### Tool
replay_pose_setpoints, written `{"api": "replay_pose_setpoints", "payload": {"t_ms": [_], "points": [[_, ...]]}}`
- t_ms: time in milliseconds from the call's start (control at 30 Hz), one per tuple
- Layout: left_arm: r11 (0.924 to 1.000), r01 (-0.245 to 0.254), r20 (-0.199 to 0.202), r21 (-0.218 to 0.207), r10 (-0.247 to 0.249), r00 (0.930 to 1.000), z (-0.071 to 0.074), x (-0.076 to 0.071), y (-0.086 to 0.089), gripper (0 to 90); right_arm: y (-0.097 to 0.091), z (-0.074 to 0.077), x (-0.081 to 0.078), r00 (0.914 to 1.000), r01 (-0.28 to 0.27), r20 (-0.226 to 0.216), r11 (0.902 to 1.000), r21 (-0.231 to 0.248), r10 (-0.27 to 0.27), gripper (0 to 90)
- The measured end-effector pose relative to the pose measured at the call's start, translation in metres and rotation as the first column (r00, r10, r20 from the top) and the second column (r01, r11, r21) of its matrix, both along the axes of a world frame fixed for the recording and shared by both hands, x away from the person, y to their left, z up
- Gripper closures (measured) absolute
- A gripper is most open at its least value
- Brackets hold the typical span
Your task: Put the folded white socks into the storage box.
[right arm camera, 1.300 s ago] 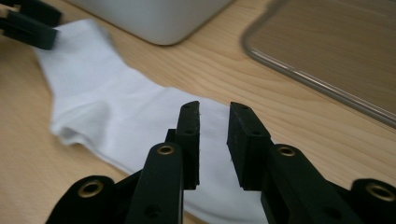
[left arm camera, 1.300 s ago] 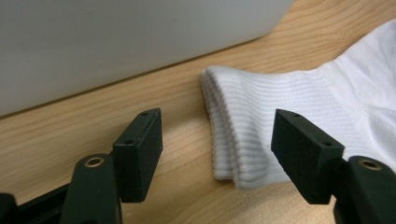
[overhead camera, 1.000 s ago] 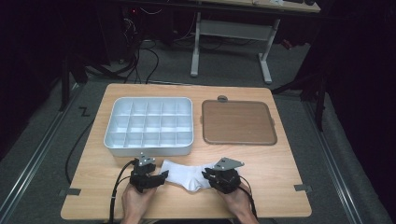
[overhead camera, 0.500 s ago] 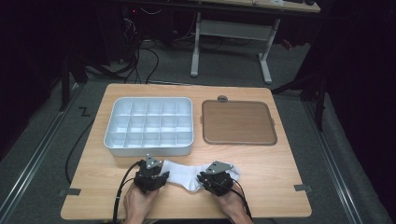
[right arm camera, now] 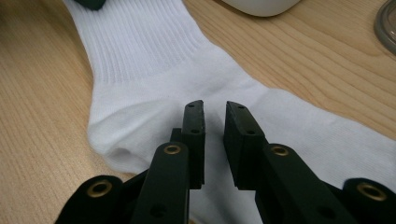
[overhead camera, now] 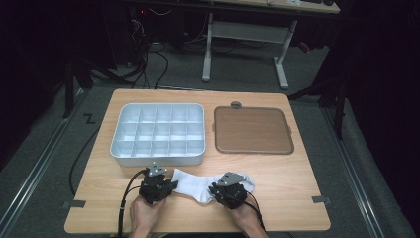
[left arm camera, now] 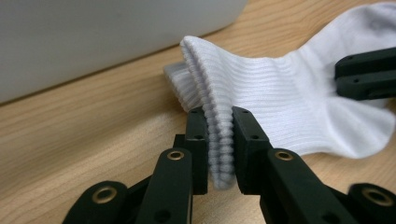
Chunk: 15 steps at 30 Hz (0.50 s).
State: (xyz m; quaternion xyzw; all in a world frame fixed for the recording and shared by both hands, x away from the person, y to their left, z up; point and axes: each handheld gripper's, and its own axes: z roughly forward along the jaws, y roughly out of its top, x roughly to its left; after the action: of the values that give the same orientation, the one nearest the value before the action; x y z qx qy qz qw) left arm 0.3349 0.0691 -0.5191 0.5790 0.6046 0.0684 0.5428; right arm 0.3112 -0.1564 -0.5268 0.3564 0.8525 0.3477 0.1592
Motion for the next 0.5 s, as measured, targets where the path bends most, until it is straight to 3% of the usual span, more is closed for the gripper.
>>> {"api": "replay_pose_setpoints", "payload": {"t_ms": [233,500], "points": [[0.9981,0.000,0.026,-0.062,0.001,0.9997,0.018,-0.001,0.007,78.5,0.005,0.000,-0.001,0.9999,-0.013,0.000,0.9999,-0.008,0.013,79.1],[0.9945,0.000,0.060,-0.105,0.006,0.9982,0.034,-0.004,0.013,78.6,0.015,0.000,0.000,0.9993,-0.037,-0.004,0.9993,-0.006,0.037,79.2]]}}
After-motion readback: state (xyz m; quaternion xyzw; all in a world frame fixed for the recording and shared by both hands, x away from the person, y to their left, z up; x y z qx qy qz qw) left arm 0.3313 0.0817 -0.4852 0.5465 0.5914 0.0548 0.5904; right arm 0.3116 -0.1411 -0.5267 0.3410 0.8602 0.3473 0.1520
